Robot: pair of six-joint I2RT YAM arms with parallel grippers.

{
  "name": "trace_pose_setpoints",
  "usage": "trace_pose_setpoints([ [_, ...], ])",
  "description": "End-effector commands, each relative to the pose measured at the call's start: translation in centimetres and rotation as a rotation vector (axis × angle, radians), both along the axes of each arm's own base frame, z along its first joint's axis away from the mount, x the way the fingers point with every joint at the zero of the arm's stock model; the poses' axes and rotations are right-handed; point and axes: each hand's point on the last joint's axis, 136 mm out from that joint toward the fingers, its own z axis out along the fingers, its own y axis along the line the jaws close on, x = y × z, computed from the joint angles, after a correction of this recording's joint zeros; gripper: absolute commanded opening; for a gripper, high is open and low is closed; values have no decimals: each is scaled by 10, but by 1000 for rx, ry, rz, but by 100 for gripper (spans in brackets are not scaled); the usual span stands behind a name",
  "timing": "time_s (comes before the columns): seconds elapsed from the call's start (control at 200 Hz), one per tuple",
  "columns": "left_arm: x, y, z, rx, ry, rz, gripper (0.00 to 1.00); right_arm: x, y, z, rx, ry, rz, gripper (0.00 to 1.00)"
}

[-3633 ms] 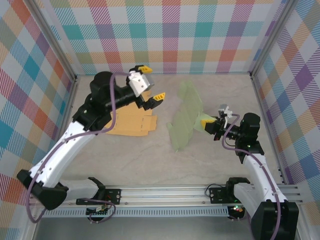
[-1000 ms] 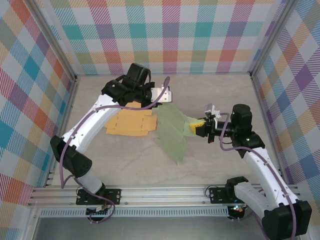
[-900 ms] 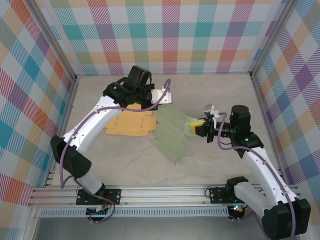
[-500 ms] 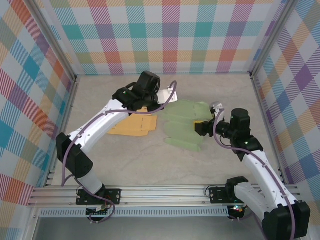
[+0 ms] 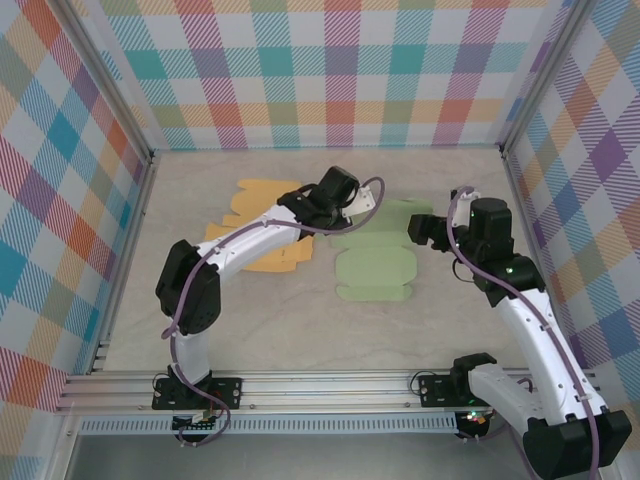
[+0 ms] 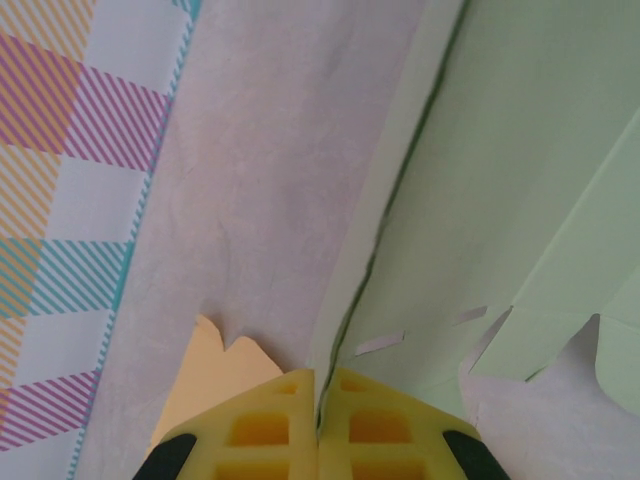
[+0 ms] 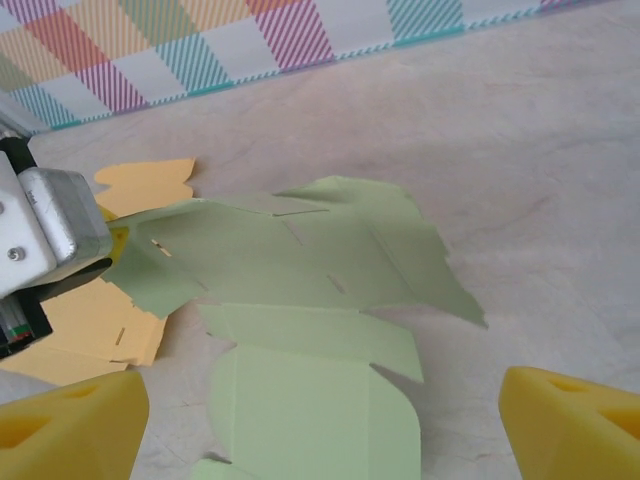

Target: Fold the paper box

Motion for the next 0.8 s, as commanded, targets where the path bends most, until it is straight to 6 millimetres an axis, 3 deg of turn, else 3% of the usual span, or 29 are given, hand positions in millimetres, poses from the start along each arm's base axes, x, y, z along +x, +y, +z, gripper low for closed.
trace_pose_setpoints([
  [0.0, 6, -8, 5, -21, -99, 50, 0, -3, -5, 0, 33, 45, -55, 90],
  [0.44, -3, -16, -62, 230, -30, -9, 0, 15, 8, -15, 144, 159, -43, 83],
  [0.555, 0, -18, -65, 248, -22, -13, 0, 30, 11, -22, 203, 207, -37, 79],
  [0.795, 3, -20, -69, 240, -38, -6, 0, 62, 10, -40, 264, 274, -52, 79],
])
